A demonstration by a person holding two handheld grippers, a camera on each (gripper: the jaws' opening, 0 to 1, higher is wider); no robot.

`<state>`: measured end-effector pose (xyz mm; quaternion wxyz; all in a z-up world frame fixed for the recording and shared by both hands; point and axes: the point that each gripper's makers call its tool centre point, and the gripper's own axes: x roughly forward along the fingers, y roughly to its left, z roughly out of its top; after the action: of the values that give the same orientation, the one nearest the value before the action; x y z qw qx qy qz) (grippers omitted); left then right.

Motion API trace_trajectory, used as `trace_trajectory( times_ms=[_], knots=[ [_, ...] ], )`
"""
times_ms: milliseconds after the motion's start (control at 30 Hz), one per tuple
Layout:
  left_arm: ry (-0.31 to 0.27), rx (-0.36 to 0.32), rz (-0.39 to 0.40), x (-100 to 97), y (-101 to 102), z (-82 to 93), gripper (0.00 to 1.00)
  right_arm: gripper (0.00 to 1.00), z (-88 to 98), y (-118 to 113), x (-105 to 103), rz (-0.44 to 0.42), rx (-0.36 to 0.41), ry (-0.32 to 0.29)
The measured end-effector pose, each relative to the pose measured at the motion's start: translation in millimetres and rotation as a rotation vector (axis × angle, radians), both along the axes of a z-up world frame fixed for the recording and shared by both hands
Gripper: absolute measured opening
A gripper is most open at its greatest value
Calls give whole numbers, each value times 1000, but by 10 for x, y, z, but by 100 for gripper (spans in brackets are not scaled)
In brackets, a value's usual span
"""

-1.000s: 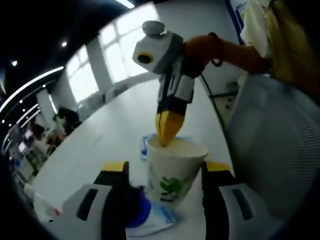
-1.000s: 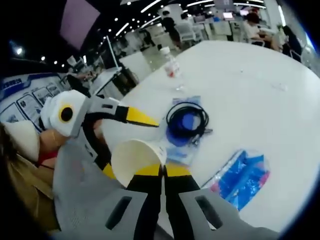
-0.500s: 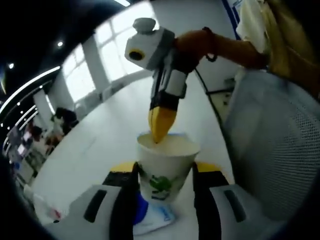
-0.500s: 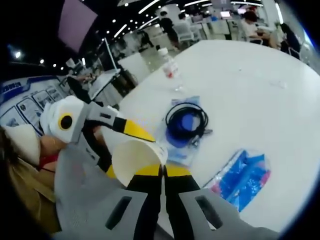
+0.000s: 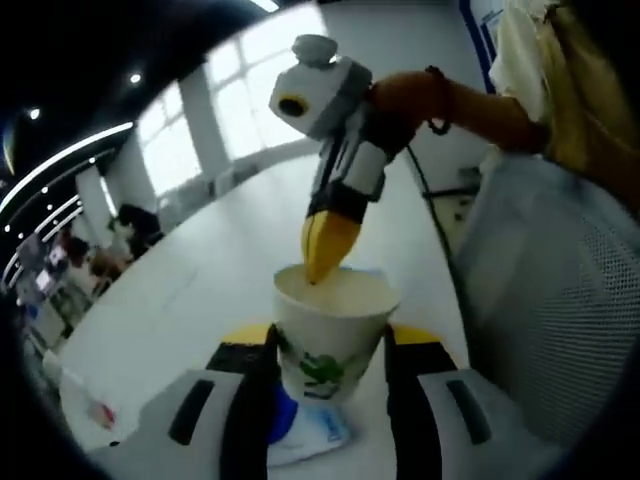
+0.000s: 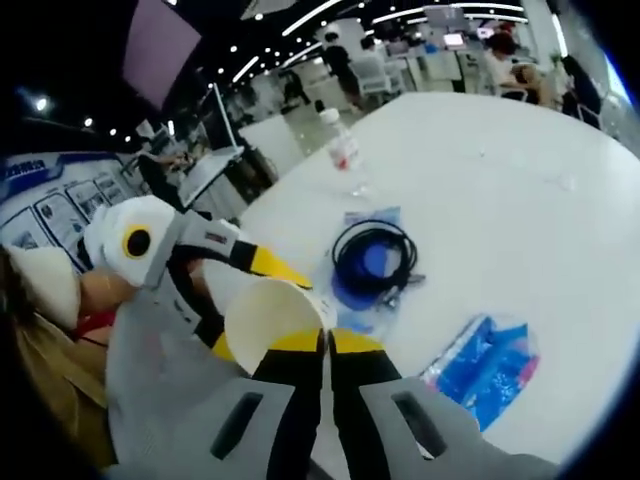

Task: Arrange the tabletop items into an orderly group along one side of the table until the central work area is clear of visible clutter.

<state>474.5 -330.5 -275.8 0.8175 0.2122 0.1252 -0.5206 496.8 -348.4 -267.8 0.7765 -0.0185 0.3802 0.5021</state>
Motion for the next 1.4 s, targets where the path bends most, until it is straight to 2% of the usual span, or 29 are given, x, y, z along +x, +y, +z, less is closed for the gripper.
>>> trace_trajectory(
  times_ms=[67,167,300,533,600,667,767,933,1167,1400],
  knots=[
    [7,-19,15,24,17,21,40,4,59,26,16,-2,30,-13],
    [60,-96,35,38,10,90,39,11,178,73,72,-20,89,-36],
    [47,-104,52,74,36,122,39,28,264,87,127,-23,115,-86],
    [57,-98,67,94,58,84,39,46,256,67,151,-33,113,-93],
    [61,-96,78,110,78,70,39,55,284,57,172,-44,122,-106],
    [62,-98,86,123,89,73,39,64,313,52,185,-43,128,-128],
    [63,-104,108,161,121,81,39,73,339,37,196,-35,125,-170],
    [74,-129,144,222,170,102,39,84,329,18,176,-14,110,-196],
    [65,-127,171,284,210,111,39,98,328,-14,199,-22,101,-226],
    [58,-133,212,369,283,138,39,99,318,-49,217,-35,104,-228]
  ],
)
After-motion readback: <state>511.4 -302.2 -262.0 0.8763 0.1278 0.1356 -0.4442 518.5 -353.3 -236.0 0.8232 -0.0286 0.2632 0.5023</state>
